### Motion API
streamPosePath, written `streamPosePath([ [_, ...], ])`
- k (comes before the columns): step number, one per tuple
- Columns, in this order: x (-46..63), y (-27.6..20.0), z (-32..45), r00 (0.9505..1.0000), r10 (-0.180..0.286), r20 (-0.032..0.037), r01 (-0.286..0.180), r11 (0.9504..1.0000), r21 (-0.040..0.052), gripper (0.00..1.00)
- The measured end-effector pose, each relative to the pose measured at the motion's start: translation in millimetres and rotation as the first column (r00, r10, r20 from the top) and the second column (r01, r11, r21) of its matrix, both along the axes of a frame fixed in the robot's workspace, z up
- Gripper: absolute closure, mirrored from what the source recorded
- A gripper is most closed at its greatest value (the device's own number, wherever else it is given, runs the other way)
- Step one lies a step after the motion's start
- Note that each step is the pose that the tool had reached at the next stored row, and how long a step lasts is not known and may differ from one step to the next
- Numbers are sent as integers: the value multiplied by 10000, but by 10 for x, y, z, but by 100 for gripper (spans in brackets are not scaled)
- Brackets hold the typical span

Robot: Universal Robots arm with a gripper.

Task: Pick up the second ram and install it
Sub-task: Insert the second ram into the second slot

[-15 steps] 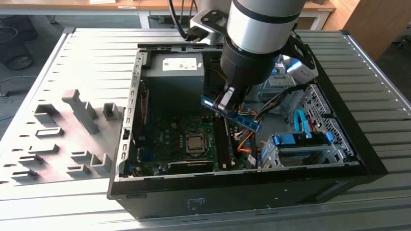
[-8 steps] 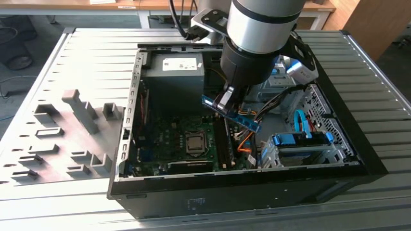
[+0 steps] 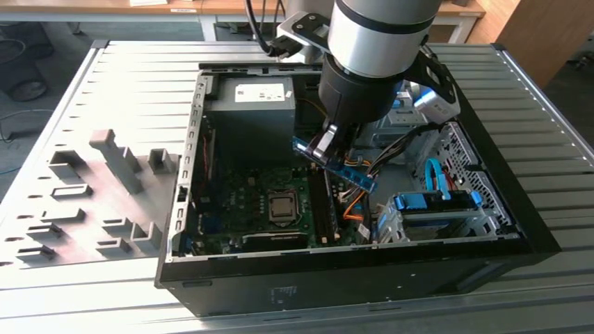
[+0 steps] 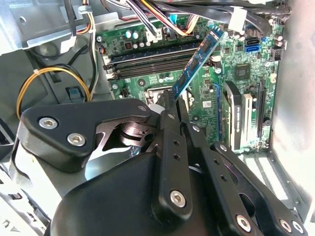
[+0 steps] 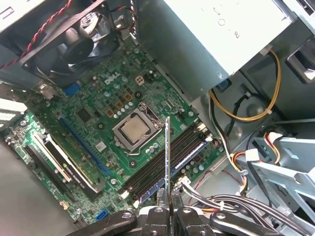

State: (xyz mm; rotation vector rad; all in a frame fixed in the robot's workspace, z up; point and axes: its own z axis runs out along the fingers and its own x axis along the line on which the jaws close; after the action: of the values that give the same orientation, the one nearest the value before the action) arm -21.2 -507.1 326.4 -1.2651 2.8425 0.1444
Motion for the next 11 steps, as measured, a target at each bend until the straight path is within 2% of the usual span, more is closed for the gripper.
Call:
streamPosePath([
  [11, 0, 0, 0, 9994, -358, 0, 358, 9994, 0, 86],
])
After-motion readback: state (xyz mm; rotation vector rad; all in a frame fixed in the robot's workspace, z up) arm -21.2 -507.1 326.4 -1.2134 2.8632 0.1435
